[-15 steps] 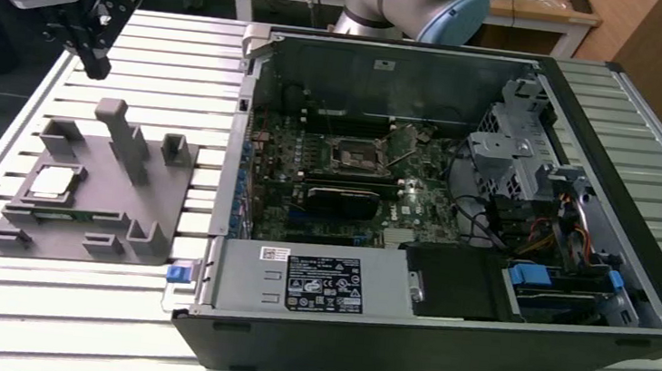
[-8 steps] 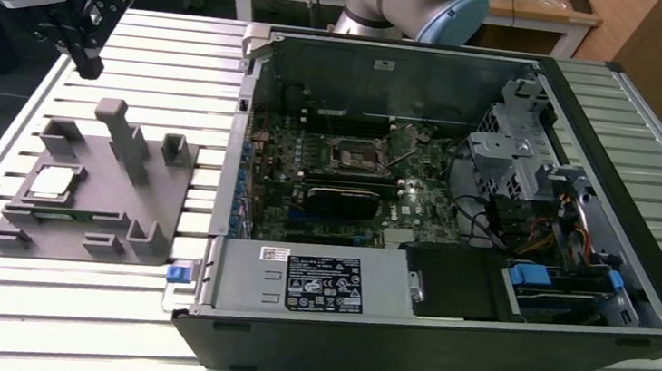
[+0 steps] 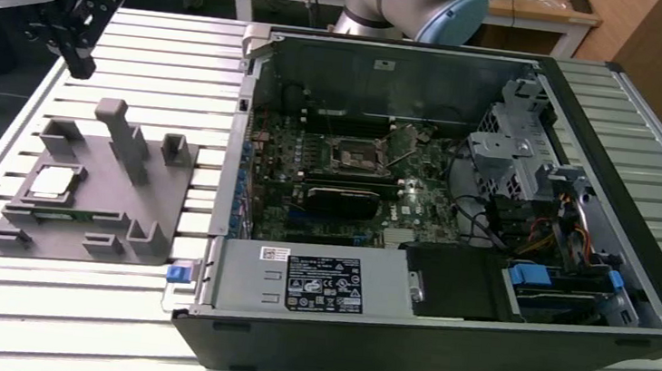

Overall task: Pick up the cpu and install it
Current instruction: 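Reach for the cpu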

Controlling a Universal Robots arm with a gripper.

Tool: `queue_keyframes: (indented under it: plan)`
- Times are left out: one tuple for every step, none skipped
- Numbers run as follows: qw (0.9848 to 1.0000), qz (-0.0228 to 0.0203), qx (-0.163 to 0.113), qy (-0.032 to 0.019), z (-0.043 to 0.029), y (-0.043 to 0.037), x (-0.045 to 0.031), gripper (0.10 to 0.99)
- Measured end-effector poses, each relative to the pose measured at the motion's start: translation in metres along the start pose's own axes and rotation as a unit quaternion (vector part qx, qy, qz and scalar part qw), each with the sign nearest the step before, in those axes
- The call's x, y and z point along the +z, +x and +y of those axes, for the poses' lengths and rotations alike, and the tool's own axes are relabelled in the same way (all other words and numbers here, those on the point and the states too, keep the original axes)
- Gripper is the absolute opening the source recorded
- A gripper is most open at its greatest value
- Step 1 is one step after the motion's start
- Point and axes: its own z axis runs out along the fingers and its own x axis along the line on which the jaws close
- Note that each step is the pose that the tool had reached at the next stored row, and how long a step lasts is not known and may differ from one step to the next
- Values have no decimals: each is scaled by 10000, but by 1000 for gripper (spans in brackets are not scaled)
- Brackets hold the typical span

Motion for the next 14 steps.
queue_keyframes:
  plan:
    - [10000, 1, 0, 0, -1, 11, 1, 106]
    - [10000, 1, 0, 0, -2, 19, 1, 106]
    - [10000, 1, 0, 0, -2, 30, 2, 106]
    - [10000, 1, 0, 0, -3, 41, 3, 106]
    - [10000, 1, 0, 0, -4, 51, 4, 106]
    - [10000, 1, 0, 0, -5, 62, 5, 106]
    - [10000, 1, -1, 0, -6, 73, 5, 106]
    - [10000, 1, 0, 0, -7, 83, 7, 106]
    - [10000, 2, 0, 0, -7, 94, 7, 106]
    - [10000, 2, 0, 0, -8, 105, 8, 106]
    - [10000, 2, 0, 0, -9, 115, 9, 106]
    - [10000, 2, 0, 1, -10, 126, 10, 106]
    - [10000, 2, 0, 0, -11, 137, 11, 106]
    - [10000, 2, 0, 0, -12, 147, 12, 106]
